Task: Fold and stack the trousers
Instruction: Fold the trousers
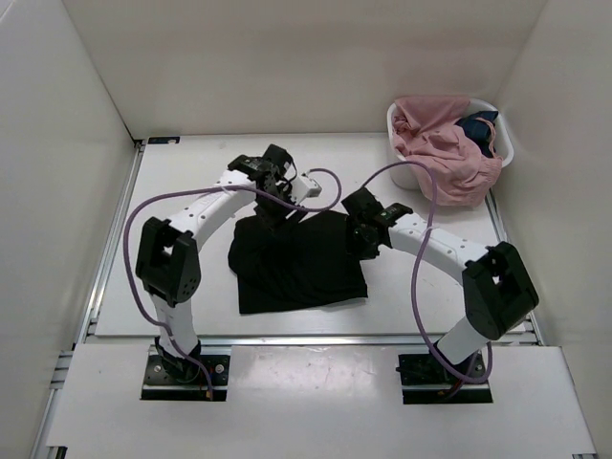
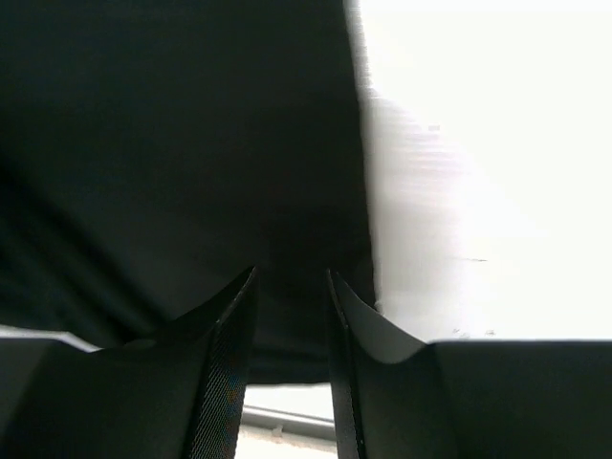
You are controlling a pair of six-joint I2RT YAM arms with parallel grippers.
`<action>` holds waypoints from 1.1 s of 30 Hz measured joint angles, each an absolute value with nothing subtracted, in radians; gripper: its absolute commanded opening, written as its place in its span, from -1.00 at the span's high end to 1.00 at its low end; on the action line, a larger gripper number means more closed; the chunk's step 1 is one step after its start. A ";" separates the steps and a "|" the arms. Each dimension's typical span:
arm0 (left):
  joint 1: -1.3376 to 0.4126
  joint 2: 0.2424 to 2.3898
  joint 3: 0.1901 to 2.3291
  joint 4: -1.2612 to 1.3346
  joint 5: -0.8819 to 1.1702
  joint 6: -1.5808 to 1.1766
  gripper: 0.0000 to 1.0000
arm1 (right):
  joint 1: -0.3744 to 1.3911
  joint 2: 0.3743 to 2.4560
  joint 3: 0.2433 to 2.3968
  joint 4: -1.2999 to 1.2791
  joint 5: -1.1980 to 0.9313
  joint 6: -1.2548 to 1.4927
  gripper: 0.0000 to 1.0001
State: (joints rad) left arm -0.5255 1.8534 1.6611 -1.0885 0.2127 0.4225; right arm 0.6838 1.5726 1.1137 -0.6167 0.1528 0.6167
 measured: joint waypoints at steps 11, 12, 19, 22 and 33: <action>-0.563 1.905 1.430 -1.102 0.194 0.409 0.47 | 0.604 1.635 1.016 -0.498 0.086 0.724 0.25; -0.568 1.904 1.419 -1.103 0.190 0.410 0.65 | 0.604 1.635 1.011 -0.494 0.081 0.729 0.25; -0.624 1.699 1.258 -1.099 0.189 0.457 0.55 | 0.604 1.635 0.986 -0.468 0.069 0.759 0.31; -0.685 1.523 1.096 -1.111 0.198 0.497 0.08 | 0.604 1.633 0.957 -0.459 0.067 0.775 0.31; -0.727 1.317 0.828 -1.224 0.194 0.644 -0.71 | 0.604 1.582 0.942 -0.484 0.069 0.777 -0.22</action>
State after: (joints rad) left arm -0.7265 1.3170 0.8280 -1.2243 0.1944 0.6441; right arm 0.6041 1.5822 0.9421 -0.4843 0.0689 0.7769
